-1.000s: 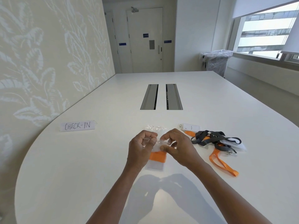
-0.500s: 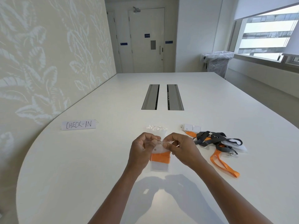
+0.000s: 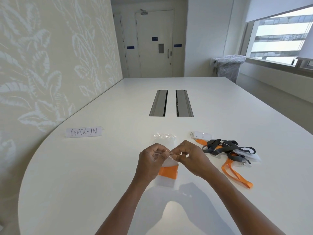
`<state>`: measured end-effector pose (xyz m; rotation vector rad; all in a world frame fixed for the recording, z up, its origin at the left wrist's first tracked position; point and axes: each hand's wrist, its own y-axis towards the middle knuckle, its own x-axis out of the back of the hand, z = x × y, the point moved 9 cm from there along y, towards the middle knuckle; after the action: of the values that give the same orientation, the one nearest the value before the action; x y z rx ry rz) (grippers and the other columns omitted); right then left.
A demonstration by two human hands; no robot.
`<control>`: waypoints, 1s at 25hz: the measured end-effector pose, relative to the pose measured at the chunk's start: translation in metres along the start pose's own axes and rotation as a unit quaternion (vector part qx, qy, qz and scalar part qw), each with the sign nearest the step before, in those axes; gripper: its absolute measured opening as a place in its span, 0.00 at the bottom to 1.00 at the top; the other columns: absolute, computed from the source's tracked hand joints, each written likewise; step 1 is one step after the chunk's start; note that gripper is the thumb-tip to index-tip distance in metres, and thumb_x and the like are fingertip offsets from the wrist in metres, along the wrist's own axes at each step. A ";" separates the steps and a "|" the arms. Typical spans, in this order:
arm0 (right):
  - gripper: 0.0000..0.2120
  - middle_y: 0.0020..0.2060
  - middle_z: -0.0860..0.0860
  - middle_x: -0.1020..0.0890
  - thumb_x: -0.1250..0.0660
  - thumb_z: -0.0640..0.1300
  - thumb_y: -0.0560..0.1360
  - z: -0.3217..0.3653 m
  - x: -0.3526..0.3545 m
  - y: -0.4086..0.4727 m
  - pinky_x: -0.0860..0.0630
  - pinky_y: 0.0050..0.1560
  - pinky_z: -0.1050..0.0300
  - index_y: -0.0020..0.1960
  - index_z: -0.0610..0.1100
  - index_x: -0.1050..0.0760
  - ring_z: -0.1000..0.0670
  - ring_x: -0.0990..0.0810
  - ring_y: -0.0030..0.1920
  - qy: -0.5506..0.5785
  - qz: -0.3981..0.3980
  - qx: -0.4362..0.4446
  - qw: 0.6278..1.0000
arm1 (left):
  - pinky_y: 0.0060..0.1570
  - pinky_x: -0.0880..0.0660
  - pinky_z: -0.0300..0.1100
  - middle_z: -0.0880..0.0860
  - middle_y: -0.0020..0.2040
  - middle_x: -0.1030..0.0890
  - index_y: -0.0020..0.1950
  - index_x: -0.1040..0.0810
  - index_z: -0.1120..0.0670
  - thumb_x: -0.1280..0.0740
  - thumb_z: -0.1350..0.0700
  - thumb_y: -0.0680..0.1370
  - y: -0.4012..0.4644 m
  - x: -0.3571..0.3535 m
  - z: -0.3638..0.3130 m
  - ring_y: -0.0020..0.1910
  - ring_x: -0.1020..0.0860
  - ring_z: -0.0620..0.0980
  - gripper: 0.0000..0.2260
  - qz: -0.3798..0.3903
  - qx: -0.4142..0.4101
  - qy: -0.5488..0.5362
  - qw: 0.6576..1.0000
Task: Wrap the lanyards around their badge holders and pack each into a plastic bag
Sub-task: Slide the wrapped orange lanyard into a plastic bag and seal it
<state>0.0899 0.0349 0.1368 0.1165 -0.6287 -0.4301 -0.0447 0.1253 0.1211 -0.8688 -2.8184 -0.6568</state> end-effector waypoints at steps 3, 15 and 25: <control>0.11 0.43 0.54 0.23 0.29 0.40 0.77 -0.003 -0.005 0.002 0.30 0.41 0.73 0.50 0.56 0.17 0.58 0.26 0.40 -0.013 0.048 -0.016 0.999 | 0.49 0.22 0.36 0.46 0.43 0.14 0.44 0.15 0.51 0.28 0.50 0.74 -0.001 -0.001 0.003 0.46 0.16 0.44 0.06 -0.009 0.009 -0.016 1.000; 0.07 0.44 0.58 0.22 0.30 0.42 0.77 0.000 -0.003 0.007 0.29 0.43 0.69 0.47 0.55 0.20 0.58 0.23 0.43 -0.089 0.041 0.025 0.995 | 0.47 0.22 0.34 0.45 0.45 0.14 0.46 0.15 0.48 0.29 0.48 0.76 0.002 -0.003 0.010 0.47 0.16 0.45 0.05 -0.012 0.018 -0.037 0.999; 0.08 0.36 0.57 0.14 0.29 0.42 0.76 -0.020 0.002 0.001 0.29 0.40 0.66 0.47 0.55 0.22 0.60 0.19 0.40 0.047 -0.047 -0.059 0.996 | 0.42 0.21 0.36 0.48 0.45 0.13 0.48 0.17 0.42 0.24 0.49 0.70 -0.002 -0.008 0.023 0.48 0.15 0.45 0.08 0.010 0.089 -0.095 0.991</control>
<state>0.1035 0.0350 0.1215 0.0536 -0.5057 -0.5488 -0.0394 0.1297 0.0982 -0.9710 -2.9718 -0.3294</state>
